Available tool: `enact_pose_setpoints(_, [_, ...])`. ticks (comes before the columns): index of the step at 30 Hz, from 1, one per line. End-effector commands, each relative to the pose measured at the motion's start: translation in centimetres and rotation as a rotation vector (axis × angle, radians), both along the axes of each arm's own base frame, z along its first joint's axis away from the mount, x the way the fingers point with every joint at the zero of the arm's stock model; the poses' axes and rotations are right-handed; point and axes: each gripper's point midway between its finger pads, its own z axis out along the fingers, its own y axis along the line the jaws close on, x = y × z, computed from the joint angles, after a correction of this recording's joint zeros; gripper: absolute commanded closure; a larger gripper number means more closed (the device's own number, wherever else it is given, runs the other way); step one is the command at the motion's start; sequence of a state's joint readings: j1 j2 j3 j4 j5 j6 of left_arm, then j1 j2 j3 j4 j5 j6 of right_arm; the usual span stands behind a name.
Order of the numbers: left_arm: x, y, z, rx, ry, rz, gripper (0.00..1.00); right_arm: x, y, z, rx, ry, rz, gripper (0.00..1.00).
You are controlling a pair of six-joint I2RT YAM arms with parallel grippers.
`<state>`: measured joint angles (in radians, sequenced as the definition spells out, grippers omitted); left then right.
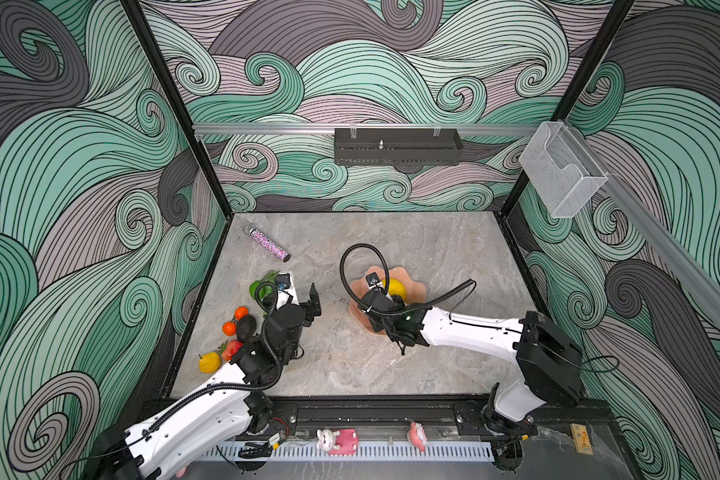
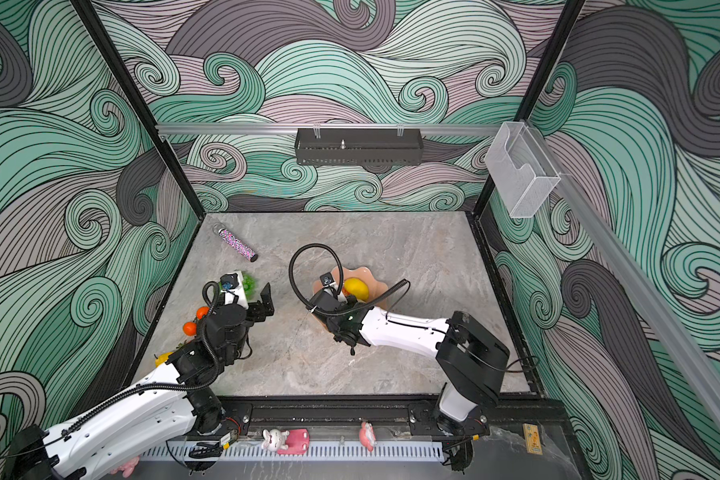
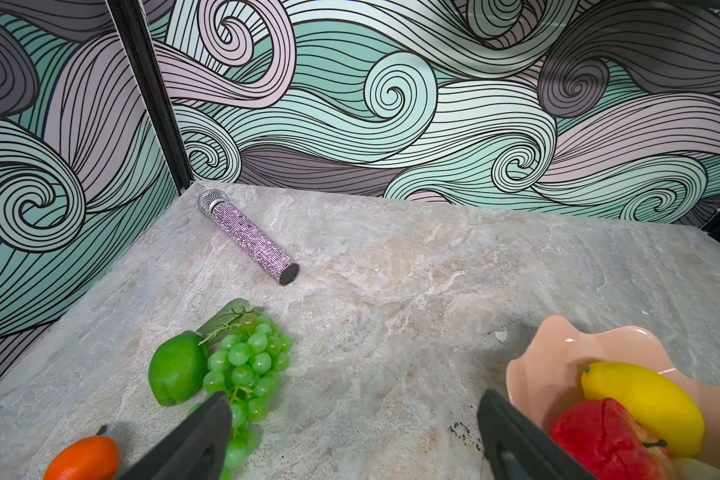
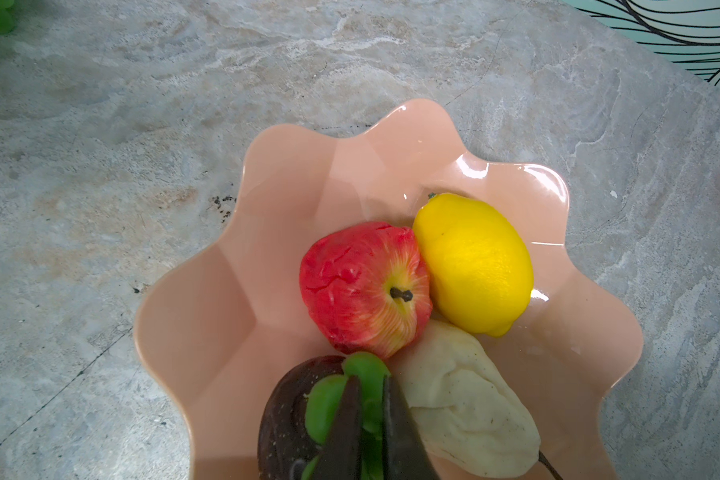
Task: Place and organize the fake fruits in the fruit bowl
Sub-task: 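Lower the mangosteen into the bowl beside the pear with the right gripper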
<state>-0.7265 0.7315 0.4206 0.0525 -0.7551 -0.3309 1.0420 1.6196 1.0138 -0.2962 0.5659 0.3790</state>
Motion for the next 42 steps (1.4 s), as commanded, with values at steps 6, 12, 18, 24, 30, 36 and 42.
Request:
enact_pose_setpoints(6, [-0.3, 0.9, 0.5, -0.048, -0.019, 0.035, 0.06, -0.5, -1.1, 0.7, 0.024, -0.023, -0.029, 0.87])
enact_pose_setpoints(12, [-0.3, 1.0, 0.6, -0.054, -0.031, 0.036, 0.06, -0.6, -1.8, 0.2, 0.015, -0.037, -0.05, 0.88])
enact_pose_setpoints(18, [-0.2, 0.8, 0.4, -0.048, -0.021, 0.033, 0.06, -0.2, -1.9, -0.2, 0.004, -0.067, -0.072, 0.87])
enact_pose_setpoints(24, [-0.2, 0.8, 0.4, -0.048, -0.021, 0.033, 0.06, -0.4, -1.8, 0.4, 0.017, -0.074, -0.069, 0.79])
enact_pose_setpoints(30, [-0.1, 0.9, 0.4, -0.043, -0.02, 0.035, 0.06, -0.7, -2.1, 1.5, 0.037, -0.078, -0.069, 0.68])
enact_pose_setpoints(36, [0.1, 0.7, 0.3, -0.044, 0.013, 0.03, 0.06, -1.8, -2.5, 3.1, 0.057, -0.04, -0.041, 0.56])
enact_pose_setpoints(42, [0.0, -0.6, -0.9, -0.084, 0.148, -0.003, 0.06, -4.0, -4.0, 3.9, 0.076, 0.042, -0.008, 0.43])
